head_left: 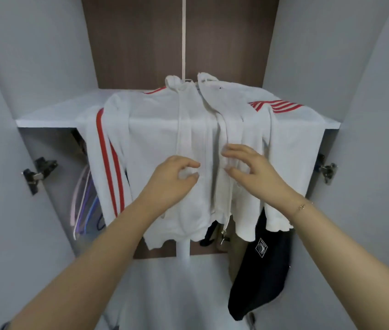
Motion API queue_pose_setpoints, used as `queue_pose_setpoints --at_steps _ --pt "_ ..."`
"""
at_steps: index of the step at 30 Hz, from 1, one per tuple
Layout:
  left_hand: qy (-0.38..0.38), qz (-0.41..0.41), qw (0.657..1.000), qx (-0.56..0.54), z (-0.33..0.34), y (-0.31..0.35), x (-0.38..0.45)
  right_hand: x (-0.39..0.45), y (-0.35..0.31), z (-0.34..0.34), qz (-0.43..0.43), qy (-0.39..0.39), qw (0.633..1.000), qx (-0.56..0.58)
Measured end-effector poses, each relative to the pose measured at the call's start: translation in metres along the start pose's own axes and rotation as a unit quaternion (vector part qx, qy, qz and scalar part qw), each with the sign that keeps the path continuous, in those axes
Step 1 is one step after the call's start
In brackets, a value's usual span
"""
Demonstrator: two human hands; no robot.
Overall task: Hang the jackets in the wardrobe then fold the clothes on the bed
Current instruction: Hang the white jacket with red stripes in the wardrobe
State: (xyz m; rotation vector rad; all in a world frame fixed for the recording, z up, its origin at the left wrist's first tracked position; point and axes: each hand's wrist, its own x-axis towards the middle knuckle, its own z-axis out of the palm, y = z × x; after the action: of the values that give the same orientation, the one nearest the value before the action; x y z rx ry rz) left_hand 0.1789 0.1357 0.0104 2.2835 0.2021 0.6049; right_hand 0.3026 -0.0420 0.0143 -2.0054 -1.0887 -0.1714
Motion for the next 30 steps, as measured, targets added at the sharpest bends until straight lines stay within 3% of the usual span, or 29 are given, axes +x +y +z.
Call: queue_pose_setpoints --at_steps 4,7,11,14,17,19,21,26,30 --pt "-0.038 -0.157 0.967 -0.195 0.055 -0.039 -0.045 -0.056 0.026 0.046 0.127 0.031 0.982 0.138" --pt "-0.057 -0.282 0.886 -0.365 0.101 -0.073 -0.07 -0.084 0.052 0.073 0.255 0.069 0.938 0.225" --pt "-0.038 -0.431 0.754 -0.494 0.162 -0.112 -0.082 -0.106 0.086 0.103 0.409 0.13 0.829 0.357" --pt "-0.02 -0.492 0.651 -0.577 0.192 -0.129 -0.07 -0.107 0.107 0.124 0.484 0.07 0.761 0.427" --pt "0.028 -0.493 0.574 -0.653 0.202 -0.139 -0.049 -0.095 0.125 0.14 0.514 0.044 0.664 0.541" --pt "0.06 -0.477 0.554 -0.68 0.203 -0.145 -0.038 -0.084 0.136 0.146 0.507 0.036 0.596 0.622" --pt "0.069 -0.455 0.56 -0.688 0.204 -0.149 -0.031 -0.073 0.145 0.151 0.497 0.033 0.545 0.674" --pt "0.09 -0.461 0.573 -0.672 0.201 -0.156 -0.023 -0.058 0.155 0.164 0.505 0.025 0.525 0.684" --pt "0.084 -0.484 0.522 -0.698 0.203 -0.156 -0.017 -0.058 0.156 0.17 0.489 0.043 0.459 0.741"
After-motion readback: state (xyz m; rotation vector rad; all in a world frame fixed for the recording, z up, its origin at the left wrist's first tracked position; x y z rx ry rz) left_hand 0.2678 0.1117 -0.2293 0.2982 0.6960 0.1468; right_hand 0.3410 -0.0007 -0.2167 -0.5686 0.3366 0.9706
